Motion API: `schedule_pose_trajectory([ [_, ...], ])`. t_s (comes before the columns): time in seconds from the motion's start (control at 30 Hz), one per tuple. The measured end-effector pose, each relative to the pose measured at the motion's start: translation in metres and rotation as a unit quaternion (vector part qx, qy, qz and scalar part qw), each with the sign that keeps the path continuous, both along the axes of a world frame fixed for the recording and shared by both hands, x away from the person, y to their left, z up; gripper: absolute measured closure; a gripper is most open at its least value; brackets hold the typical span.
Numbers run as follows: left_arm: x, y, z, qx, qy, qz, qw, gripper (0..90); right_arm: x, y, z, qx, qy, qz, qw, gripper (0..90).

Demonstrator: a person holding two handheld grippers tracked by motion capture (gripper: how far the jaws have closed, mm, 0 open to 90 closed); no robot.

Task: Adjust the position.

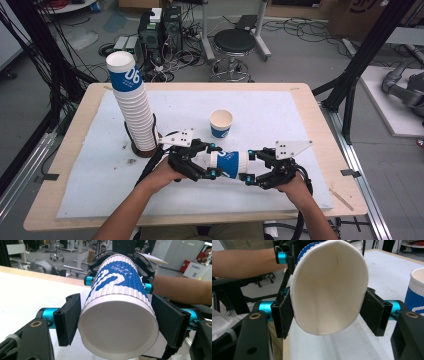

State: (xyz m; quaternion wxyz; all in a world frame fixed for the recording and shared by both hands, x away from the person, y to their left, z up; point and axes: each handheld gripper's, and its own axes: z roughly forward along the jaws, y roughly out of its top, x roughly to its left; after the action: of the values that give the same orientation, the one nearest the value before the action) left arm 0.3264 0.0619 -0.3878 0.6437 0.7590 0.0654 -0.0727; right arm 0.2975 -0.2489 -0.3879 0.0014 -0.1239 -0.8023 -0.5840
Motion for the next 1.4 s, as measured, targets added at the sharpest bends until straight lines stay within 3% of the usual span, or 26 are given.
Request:
schedule_pose_trajectory([
  [0.13, -0.001, -0.001, 0.0, 0.003, -0.006, 0.002, 1.0, 26.8, 0.0, 0.001, -0.001, -0.005, 0.002, 0.001, 1.0, 33.2],
  [0.3, 0.0, 0.005, 0.004, 0.004, -0.008, 0.023, 0.9997, 20.8, 0.0, -0.002, 0.001, -0.005, -0.002, -0.004, 1.0, 33.6],
  [0.43, -0.002, 0.009, 0.01, 0.027, -0.021, 0.035, 0.9988, 17.1, 0.001, -0.005, 0.002, -0.007, -0.004, -0.01, 0.9999, 33.8],
  [0.57, -0.002, 0.014, 0.02, 0.038, -0.033, 0.042, 0.9979, 16.6, 0.001, -0.006, 0.004, -0.01, -0.005, -0.011, 0.9999, 33.9],
  [0.77, -0.003, 0.016, 0.038, 0.078, -0.067, 0.042, 0.9938, 16.5, 0.002, -0.008, 0.012, -0.025, -0.013, -0.013, 0.9995, 33.9],
  [1.07, -0.004, 0.006, 0.053, 0.128, -0.091, 0.017, 0.9874, 16.5, 0.006, -0.007, 0.032, -0.069, -0.022, -0.009, 0.9974, 33.9],
  [1.27, -0.003, 0.0, 0.057, 0.159, -0.096, 0.009, 0.9826, 16.6, 0.008, -0.001, 0.044, -0.114, -0.029, 0.001, 0.993, 33.9],
  [1.4, -0.002, -0.006, 0.057, 0.182, -0.096, 0.009, 0.9786, 16.6, 0.01, 0.006, 0.054, -0.155, -0.04, 0.012, 0.9871, 33.9],
])
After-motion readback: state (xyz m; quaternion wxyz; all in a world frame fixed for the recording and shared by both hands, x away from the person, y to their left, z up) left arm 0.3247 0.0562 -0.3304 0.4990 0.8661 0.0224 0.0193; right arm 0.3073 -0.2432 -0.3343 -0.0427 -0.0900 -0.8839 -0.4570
